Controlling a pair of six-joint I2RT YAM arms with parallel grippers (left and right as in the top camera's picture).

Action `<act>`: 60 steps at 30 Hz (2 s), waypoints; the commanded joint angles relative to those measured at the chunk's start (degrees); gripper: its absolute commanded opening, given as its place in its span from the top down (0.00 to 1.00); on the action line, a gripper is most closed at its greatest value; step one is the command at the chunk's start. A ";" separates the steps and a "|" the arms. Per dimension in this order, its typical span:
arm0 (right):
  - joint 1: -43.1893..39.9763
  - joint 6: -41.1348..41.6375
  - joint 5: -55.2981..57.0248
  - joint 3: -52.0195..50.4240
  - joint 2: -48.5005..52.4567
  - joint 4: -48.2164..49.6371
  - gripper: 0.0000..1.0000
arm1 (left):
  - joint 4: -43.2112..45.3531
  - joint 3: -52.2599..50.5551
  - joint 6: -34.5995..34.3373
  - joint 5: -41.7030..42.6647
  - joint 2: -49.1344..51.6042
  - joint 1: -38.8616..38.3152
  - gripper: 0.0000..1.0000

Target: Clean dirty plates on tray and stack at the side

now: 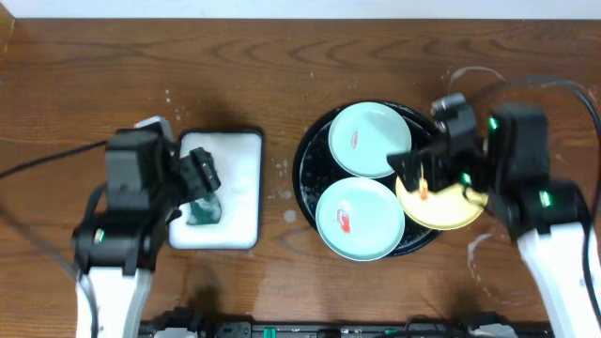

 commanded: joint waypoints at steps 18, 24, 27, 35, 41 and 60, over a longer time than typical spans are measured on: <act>-1.09 6.99 -7.23 6.27 15.13 -1.05 0.01 | 0.46 0.33 0.04 -10.73 37.05 0.35 0.19; -1.09 7.02 -6.12 6.27 15.13 0.02 0.01 | 5.07 0.33 0.26 -10.71 45.86 0.35 0.49; -1.11 7.04 -5.35 6.27 15.13 0.96 0.01 | 6.54 0.33 0.26 -9.92 49.64 0.35 0.71; -1.11 7.02 -5.35 6.27 15.13 2.16 0.01 | 3.45 3.19 0.31 -6.40 49.57 0.35 0.93; -1.11 7.02 -5.35 6.27 15.13 2.75 0.01 | -0.59 9.31 0.92 -2.29 42.36 0.33 0.42; -1.11 7.04 -5.38 6.27 15.13 3.19 0.01 | 0.57 -4.28 0.48 -4.02 38.25 0.35 0.24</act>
